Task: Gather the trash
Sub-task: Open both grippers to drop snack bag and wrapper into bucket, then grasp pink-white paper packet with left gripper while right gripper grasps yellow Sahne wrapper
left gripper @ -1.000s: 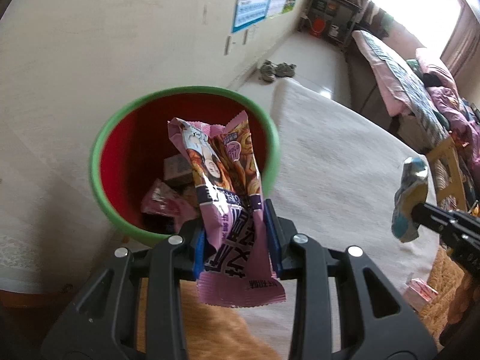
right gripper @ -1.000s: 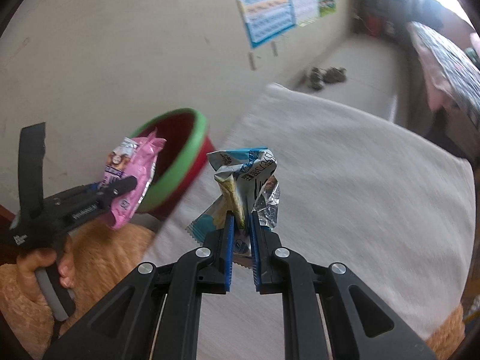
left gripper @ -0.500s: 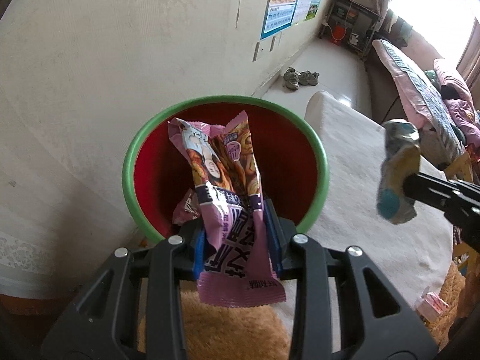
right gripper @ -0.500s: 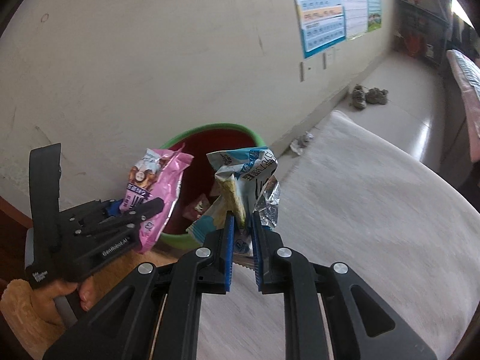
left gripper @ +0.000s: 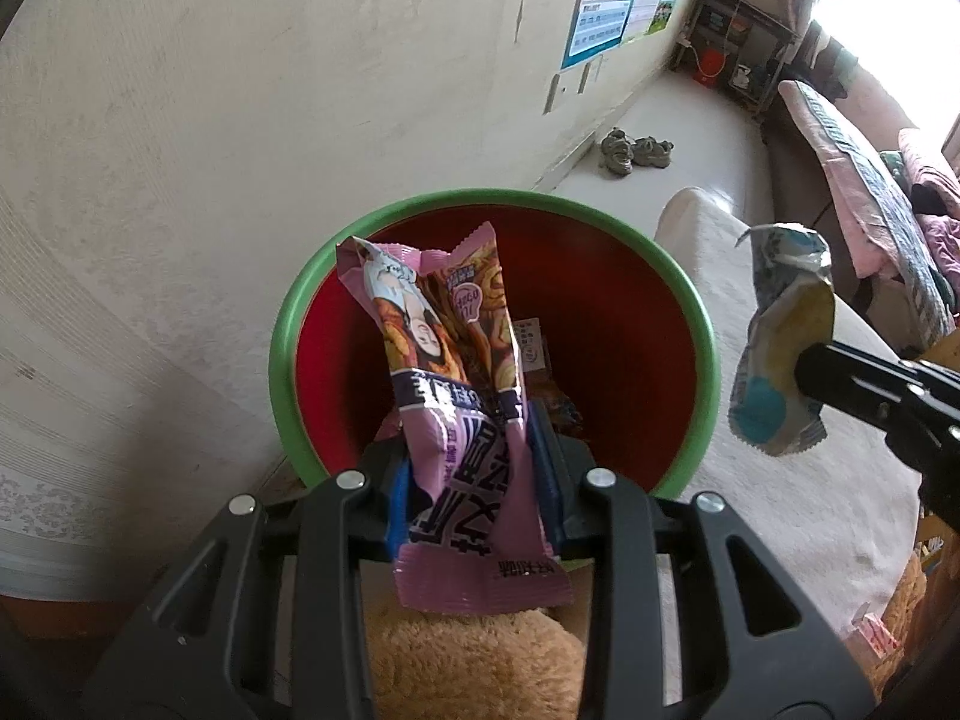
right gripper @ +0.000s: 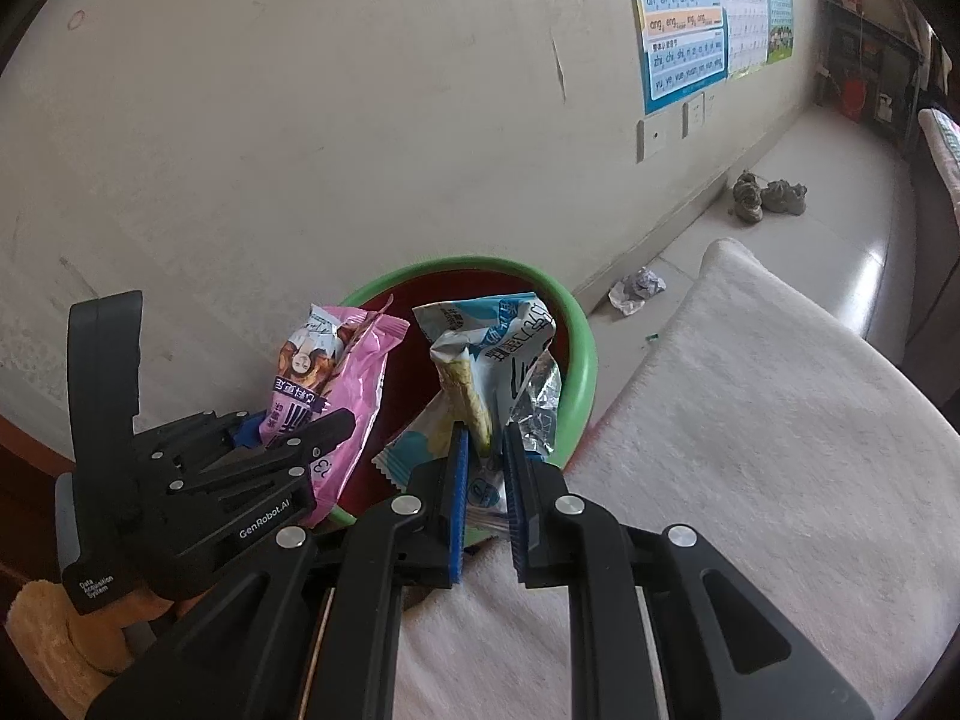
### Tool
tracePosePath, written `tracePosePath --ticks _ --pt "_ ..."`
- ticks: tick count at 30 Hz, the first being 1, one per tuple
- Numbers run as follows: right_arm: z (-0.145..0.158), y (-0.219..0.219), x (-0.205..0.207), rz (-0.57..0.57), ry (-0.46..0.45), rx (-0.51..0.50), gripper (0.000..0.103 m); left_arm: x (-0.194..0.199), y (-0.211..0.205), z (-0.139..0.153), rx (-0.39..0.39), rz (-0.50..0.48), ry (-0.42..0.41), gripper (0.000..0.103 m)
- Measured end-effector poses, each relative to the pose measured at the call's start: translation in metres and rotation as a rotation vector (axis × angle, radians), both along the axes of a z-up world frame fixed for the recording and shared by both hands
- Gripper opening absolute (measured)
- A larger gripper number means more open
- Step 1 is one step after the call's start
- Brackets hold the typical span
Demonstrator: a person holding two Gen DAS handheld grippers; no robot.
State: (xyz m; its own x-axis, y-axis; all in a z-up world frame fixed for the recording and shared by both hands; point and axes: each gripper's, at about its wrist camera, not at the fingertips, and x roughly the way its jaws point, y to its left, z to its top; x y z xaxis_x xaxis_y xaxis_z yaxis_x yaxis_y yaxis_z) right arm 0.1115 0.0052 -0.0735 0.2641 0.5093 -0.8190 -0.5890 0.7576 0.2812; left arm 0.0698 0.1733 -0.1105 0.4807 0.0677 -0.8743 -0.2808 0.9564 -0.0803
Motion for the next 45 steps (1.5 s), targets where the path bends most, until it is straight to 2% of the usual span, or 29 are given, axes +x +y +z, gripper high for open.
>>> tracePosePath --ticks 5,7,8,9,11,16,18,20,24,26,31,34,38,41,45 --pt "0.000 0.006 0.005 -0.003 0.005 0.017 0.016 0.001 0.001 -0.001 -0.003 0.017 -0.001 0.034" --pt "0.002 0.008 0.005 -0.006 -0.007 0.031 0.028 0.000 0.003 0.000 -0.012 0.024 -0.006 0.047" --pt "0.004 0.009 0.006 -0.008 -0.011 0.042 0.040 -0.001 0.004 0.000 -0.014 0.028 -0.010 0.051" --pt "0.005 0.009 0.006 -0.009 -0.016 0.050 0.043 -0.002 0.005 0.001 -0.017 0.032 -0.015 0.054" --pt "0.008 0.009 0.007 -0.006 -0.019 0.064 0.044 -0.004 0.007 0.001 -0.016 0.043 -0.019 0.058" --pt "0.012 -0.008 0.003 -0.020 -0.021 0.072 0.046 -0.010 0.007 0.005 -0.033 0.056 -0.030 0.059" --pt "0.016 -0.030 -0.001 -0.035 -0.021 0.073 0.054 -0.014 0.000 0.008 -0.057 0.042 -0.038 0.059" --pt "0.021 -0.066 -0.007 -0.073 -0.026 0.074 0.057 -0.018 -0.010 0.008 -0.063 0.009 -0.043 0.059" --pt "0.021 -0.158 -0.020 -0.230 0.016 0.069 0.059 -0.022 -0.045 0.006 -0.073 -0.086 -0.036 0.061" --pt "0.016 -0.209 -0.031 -0.311 0.045 0.030 0.060 -0.023 -0.059 0.004 -0.094 -0.117 -0.028 0.063" --pt "-0.002 -0.306 -0.073 -0.433 0.081 -0.191 0.060 -0.026 -0.118 0.007 -0.134 -0.294 -0.026 0.067" --pt "-0.014 -0.339 -0.096 -0.484 0.136 -0.231 0.060 -0.033 -0.169 0.007 -0.157 -0.454 -0.016 0.072" --pt "-0.031 -0.354 -0.133 -0.437 0.211 -0.306 0.062 -0.056 -0.238 0.007 -0.172 -0.721 -0.005 0.078" --pt "-0.039 -0.357 -0.153 -0.402 0.213 -0.369 0.063 -0.081 -0.294 0.005 -0.214 -0.951 0.023 0.079" --pt "-0.044 -0.380 -0.160 -0.507 0.227 -0.337 0.066 -0.107 -0.349 -0.005 -0.210 -1.167 0.056 0.083"
